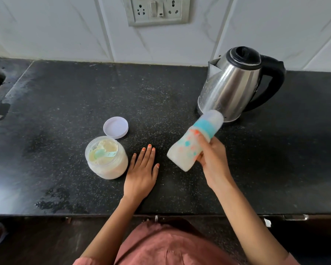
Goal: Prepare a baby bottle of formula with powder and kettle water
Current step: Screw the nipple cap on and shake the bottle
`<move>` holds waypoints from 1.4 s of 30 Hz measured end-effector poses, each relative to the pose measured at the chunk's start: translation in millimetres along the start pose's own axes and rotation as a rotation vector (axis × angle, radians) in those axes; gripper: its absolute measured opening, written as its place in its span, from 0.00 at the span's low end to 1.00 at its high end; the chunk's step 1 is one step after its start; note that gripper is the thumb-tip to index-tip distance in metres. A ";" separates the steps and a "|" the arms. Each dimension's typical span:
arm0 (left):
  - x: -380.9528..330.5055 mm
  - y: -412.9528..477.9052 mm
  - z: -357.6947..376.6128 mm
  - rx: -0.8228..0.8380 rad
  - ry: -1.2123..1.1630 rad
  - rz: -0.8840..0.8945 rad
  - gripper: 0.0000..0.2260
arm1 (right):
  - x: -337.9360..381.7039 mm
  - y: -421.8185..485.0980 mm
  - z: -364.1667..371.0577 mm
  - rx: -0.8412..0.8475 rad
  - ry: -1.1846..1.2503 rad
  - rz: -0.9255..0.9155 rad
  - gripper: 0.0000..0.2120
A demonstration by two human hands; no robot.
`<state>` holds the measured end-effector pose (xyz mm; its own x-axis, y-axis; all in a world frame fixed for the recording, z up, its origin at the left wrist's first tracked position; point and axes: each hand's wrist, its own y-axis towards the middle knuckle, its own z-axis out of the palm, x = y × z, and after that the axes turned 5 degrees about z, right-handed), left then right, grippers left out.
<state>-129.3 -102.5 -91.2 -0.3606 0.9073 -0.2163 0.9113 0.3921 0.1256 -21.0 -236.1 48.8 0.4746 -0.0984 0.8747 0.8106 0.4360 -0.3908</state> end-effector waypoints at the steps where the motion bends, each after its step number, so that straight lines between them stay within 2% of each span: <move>1: 0.4 -0.2 0.0 0.001 0.001 0.004 0.24 | -2.9 -4.2 0.5 0.058 -0.126 0.000 0.07; 3: 0.7 -0.6 0.8 0.010 -0.015 0.002 0.25 | -3.3 -8.5 -1.9 0.127 -0.277 -0.009 0.09; 4: 0.6 -0.5 1.1 0.015 -0.022 -0.003 0.25 | -1.0 -6.9 -3.6 0.118 -0.253 -0.022 0.10; 7: 0.1 -0.2 0.8 0.002 -0.014 -0.011 0.24 | 9.4 2.9 -6.4 -0.037 0.118 -0.038 0.10; 9: -0.3 0.2 0.5 0.001 -0.012 -0.008 0.24 | 5.7 4.5 -5.8 -0.097 0.187 -0.034 0.11; 13: -0.6 -0.3 0.2 -0.015 -0.008 -0.006 0.24 | -6.9 -8.9 -2.3 0.082 -0.246 -0.013 0.09; 14: -0.6 -0.5 0.0 -0.013 -0.004 -0.009 0.24 | -5.5 -8.3 -3.6 0.089 -0.257 -0.028 0.09; 17: -1.1 -0.5 -0.3 -0.011 -0.002 -0.011 0.24 | 4.7 1.3 -5.6 -0.029 0.051 -0.035 0.17; 19: -1.1 0.1 -0.8 -0.014 -0.001 -0.006 0.24 | 4.2 5.6 -4.4 -0.093 0.149 -0.027 0.16; 23: -1.3 -1.3 -1.8 -0.011 -0.008 0.002 0.24 | -6.0 -7.8 -0.9 0.098 -0.243 0.000 0.10; 24: -1.3 -1.3 -2.1 -0.009 -0.014 0.002 0.25 | -5.2 -8.8 -2.1 0.128 -0.256 0.002 0.10; 26: -1.4 -0.7 -2.1 -0.004 -0.026 0.001 0.25 | 0.3 -5.3 -3.0 0.079 -0.103 -0.005 0.12; 29: -1.2 -0.1 -0.9 -0.003 -0.027 -0.006 0.25 | 2.7 5.7 -2.6 -0.106 0.151 -0.012 0.14; 31: -0.8 -0.4 -1.4 0.001 -0.030 -0.004 0.25 | -4.7 2.0 0.8 -0.075 0.047 0.017 0.10; 33: 0.2 -1.0 -1.8 0.000 -0.001 0.025 0.24 | -12.3 -8.1 2.8 0.066 -0.190 0.041 0.08; 35: 0.4 -0.8 -1.8 -0.005 0.018 0.038 0.24 | -10.0 -11.8 1.7 0.144 -0.289 0.020 0.09; 37: 0.0 -0.2 -1.9 -0.012 0.001 0.019 0.24 | -1.4 -7.5 -0.3 0.093 -0.157 -0.024 0.12; 39: -0.9 0.2 -1.7 -0.004 -0.023 0.000 0.24 | 6.7 0.2 -3.0 -0.039 0.041 -0.054 0.14; 41: -0.7 0.2 -0.6 -0.002 -0.035 -0.004 0.25 | 4.6 4.3 -4.6 -0.134 0.084 -0.072 0.14; 42: -0.5 0.1 -0.3 -0.002 -0.038 -0.006 0.24 | 0.6 3.8 -4.8 -0.131 0.044 -0.071 0.14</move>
<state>-129.1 -102.9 -90.8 -0.3583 0.8986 -0.2533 0.9088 0.3979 0.1258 -16.0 -238.8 46.5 0.4270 -0.1653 0.8890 0.8789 0.3068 -0.3651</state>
